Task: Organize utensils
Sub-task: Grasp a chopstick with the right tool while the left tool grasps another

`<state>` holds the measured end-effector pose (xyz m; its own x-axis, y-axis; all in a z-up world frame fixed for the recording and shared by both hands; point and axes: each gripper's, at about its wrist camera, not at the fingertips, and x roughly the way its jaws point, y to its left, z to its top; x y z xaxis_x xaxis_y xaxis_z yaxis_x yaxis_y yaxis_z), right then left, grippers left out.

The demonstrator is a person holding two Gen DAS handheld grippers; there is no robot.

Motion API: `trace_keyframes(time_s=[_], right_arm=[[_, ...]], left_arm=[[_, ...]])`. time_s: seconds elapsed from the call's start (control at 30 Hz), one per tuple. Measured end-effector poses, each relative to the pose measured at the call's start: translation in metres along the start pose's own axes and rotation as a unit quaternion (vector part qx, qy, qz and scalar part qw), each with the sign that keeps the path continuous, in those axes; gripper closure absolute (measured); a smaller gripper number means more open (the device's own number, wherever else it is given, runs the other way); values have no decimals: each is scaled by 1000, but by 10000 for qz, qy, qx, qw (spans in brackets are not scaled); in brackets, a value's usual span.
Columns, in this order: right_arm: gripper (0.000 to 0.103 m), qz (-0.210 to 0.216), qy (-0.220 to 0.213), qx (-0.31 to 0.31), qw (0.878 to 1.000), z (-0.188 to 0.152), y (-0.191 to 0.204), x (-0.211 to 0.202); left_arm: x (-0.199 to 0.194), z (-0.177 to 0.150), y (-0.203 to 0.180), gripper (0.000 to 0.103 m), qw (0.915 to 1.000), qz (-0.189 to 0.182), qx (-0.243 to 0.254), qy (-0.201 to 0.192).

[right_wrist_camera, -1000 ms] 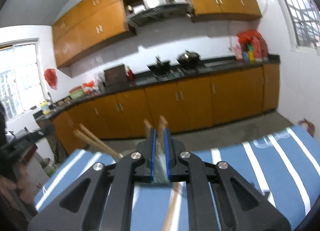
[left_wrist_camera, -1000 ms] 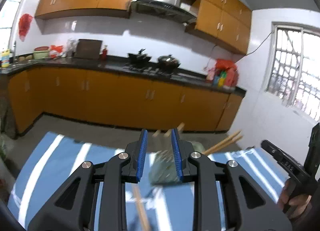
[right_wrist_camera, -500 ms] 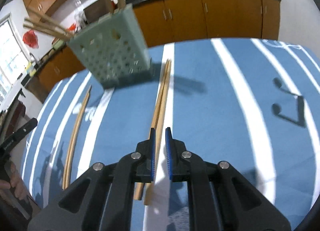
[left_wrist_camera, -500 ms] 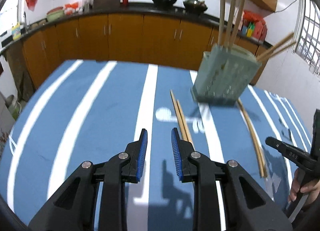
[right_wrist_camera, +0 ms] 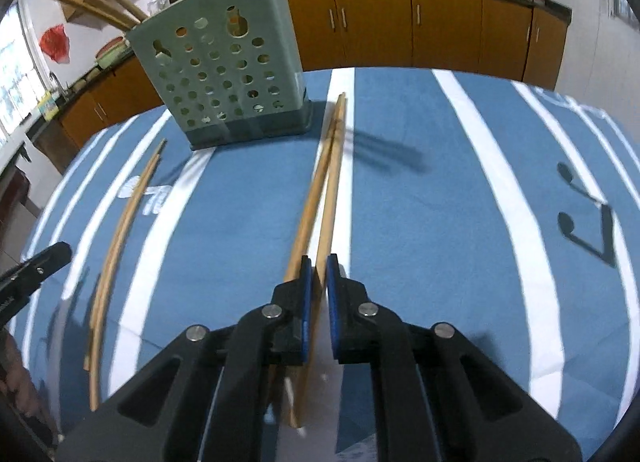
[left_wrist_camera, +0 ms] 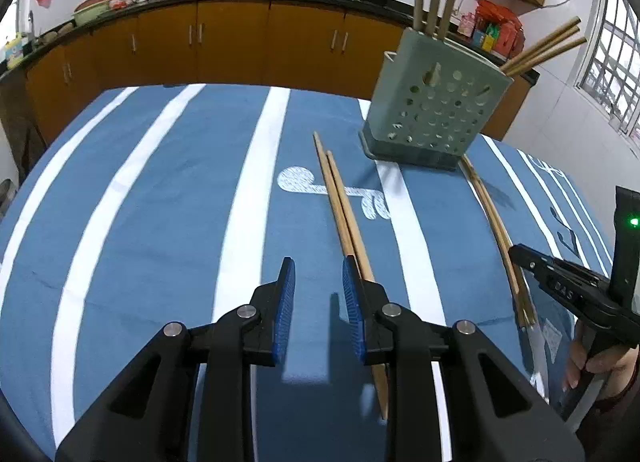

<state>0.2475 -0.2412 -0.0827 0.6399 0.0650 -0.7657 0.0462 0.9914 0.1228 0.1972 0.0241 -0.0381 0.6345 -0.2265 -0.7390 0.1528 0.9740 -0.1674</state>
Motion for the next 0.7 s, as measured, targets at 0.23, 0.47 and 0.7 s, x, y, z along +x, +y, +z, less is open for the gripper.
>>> trace_keyframes(time_s=[0.23, 0.47, 0.7], right_arm=[[96, -311, -93, 536, 9980, 2, -31, -2], [96, -350, -119, 482, 9982, 1, -32, -3], [96, -347, -131, 452, 9983, 1, -31, -3]], left_arm=[[5, -8, -8, 78, 9996, -250, 87, 113], [11, -15, -19, 78, 9989, -274, 284, 253], [19, -21, -23, 83, 9983, 48, 446, 378]])
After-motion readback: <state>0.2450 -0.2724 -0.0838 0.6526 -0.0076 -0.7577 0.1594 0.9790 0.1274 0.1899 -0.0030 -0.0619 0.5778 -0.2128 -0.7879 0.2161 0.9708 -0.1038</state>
